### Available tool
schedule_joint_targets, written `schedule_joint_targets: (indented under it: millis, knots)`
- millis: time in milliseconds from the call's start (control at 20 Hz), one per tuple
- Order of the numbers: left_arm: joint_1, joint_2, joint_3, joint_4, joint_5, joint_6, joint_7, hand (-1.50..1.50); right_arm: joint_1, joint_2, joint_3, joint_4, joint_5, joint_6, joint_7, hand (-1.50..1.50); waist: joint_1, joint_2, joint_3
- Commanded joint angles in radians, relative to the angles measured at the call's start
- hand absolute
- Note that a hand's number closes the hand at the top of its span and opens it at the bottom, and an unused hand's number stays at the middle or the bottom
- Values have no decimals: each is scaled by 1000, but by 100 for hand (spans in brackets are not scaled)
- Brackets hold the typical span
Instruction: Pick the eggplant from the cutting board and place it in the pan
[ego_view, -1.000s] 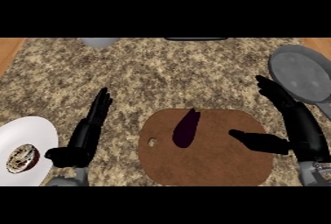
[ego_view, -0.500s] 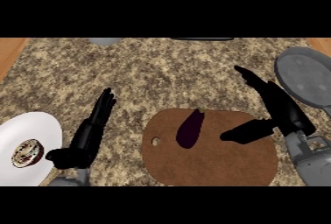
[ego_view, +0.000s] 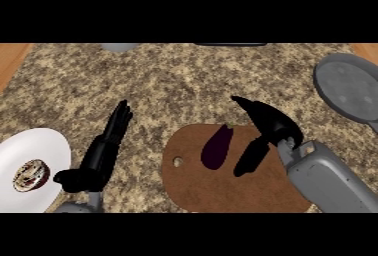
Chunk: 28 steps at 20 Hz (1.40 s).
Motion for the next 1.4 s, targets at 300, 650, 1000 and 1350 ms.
schedule_joint_targets:
  millis: [300,650,1000,1350]
  knots:
    - [59,-13,7,-66,-19,-8,8,0,-37,165,-47,199,117,115,-3,-150,-10,-2,1]
    - [-20,-20,50,-15,-22,-28,31,0,2,254,-75,235,244,88,-19,-150,-12,-1,1]
    - [-56,-48,73,69,-34,-41,0,0,32,333,-122,284,346,73,-90,-150,-14,-1,1]
    - [-4,-56,64,17,-56,-47,0,0,39,374,-186,332,409,116,-89,-150,-14,-2,1]
